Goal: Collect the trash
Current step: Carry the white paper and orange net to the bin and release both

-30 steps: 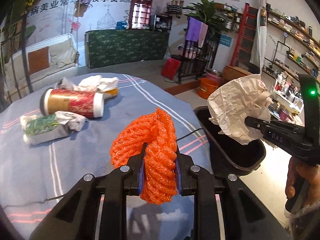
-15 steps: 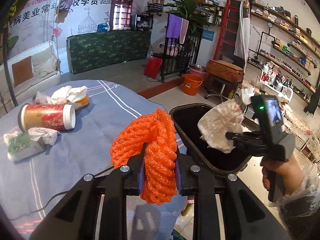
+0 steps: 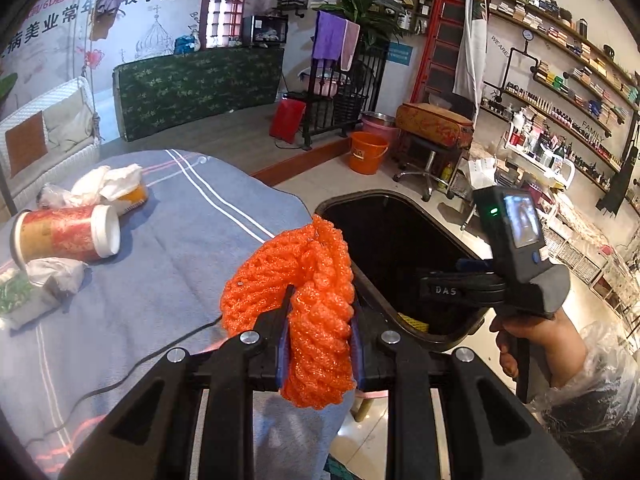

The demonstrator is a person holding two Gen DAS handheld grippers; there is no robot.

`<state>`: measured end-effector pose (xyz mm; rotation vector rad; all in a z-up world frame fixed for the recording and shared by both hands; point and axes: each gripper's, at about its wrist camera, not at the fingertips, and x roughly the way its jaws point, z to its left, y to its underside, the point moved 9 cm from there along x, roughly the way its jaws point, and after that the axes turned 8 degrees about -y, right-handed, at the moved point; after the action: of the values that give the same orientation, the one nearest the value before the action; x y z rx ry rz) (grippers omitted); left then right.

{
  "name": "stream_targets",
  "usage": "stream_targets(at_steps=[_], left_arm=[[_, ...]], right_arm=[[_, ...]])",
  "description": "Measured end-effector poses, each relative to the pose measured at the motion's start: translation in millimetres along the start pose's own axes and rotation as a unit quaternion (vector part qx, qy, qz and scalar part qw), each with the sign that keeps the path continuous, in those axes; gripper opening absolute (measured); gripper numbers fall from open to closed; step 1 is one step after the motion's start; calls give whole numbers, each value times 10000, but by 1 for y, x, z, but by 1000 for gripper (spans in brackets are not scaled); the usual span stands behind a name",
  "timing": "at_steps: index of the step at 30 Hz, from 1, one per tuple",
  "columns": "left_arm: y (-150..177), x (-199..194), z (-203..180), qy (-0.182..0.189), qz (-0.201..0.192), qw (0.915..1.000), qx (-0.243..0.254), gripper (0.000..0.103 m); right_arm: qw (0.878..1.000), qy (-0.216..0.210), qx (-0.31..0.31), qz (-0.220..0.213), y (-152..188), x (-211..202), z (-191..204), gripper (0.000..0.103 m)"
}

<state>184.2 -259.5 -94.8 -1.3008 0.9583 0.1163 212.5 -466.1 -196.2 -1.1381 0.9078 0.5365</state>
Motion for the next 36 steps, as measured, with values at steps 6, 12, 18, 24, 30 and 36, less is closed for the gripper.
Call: stream_targets(at_steps=[6, 12, 18, 24, 30, 36], left_arm=[[-4, 15, -21, 178, 100, 9995, 260, 23], [-9, 39, -58, 673, 283, 9961, 491, 23], [-16, 67, -101, 935, 431, 9911, 848, 23], [-20, 95, -129, 1027, 636, 9872, 1042, 23], [-8, 124, -151, 1219, 1087, 9799, 1142, 24], [-2, 131, -161, 1183, 1125, 9768, 1387, 64]], right_arm=[[9979, 226, 55, -609, 4, -37, -3, 78], [9922, 531, 105, -1119, -2, -82, -23, 81], [9853, 772, 360, -1482, -8, -110, -51, 85], [9812, 808, 652, -1624, -1, -117, -77, 85], [9762, 971, 988, -1670, 7, -120, -106, 86], [9746, 981, 1157, -1650, 12, -119, -120, 86]])
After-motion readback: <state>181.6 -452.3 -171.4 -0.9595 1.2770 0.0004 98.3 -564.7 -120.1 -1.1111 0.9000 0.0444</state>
